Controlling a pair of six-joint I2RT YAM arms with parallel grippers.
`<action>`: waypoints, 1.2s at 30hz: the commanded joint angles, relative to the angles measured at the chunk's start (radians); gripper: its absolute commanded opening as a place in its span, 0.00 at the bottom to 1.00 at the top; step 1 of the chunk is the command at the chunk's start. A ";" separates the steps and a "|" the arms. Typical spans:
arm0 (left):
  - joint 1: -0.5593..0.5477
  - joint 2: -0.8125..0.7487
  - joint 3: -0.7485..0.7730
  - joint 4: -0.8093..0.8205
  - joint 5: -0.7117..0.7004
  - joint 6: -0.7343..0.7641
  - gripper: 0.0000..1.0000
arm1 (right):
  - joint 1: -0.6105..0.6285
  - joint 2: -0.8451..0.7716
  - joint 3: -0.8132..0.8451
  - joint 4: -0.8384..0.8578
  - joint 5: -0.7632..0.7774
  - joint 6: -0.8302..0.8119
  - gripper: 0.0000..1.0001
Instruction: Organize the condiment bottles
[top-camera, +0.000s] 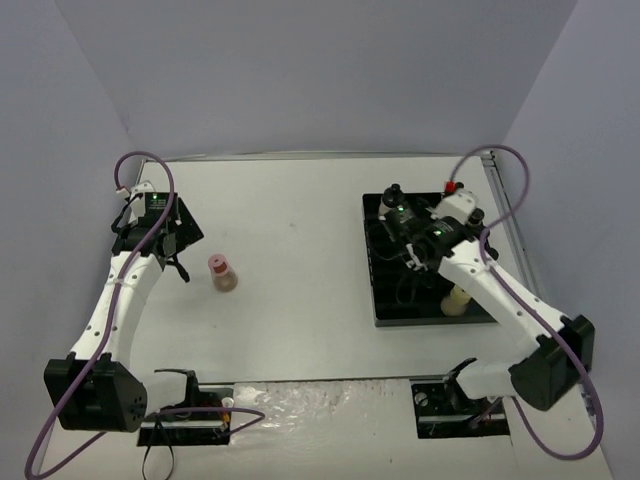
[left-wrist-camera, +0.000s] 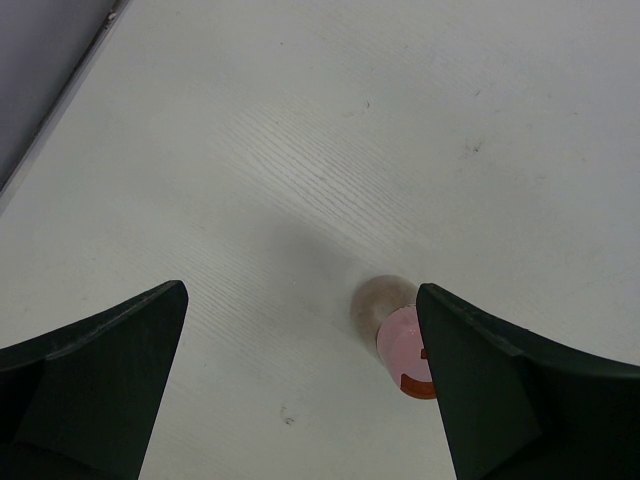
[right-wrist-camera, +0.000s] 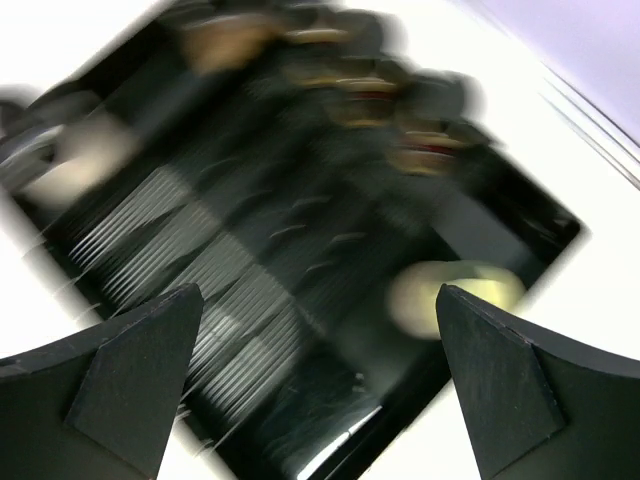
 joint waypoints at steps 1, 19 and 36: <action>-0.001 -0.028 0.042 0.034 -0.036 -0.002 0.97 | 0.216 0.282 0.278 0.141 -0.022 -0.317 1.00; -0.044 -0.039 0.021 -0.048 0.037 0.005 0.97 | 0.363 0.573 0.599 0.316 -0.200 -0.528 1.00; -0.167 0.093 -0.019 -0.008 0.087 -0.082 0.97 | 0.305 0.441 0.458 0.338 -0.199 -0.509 1.00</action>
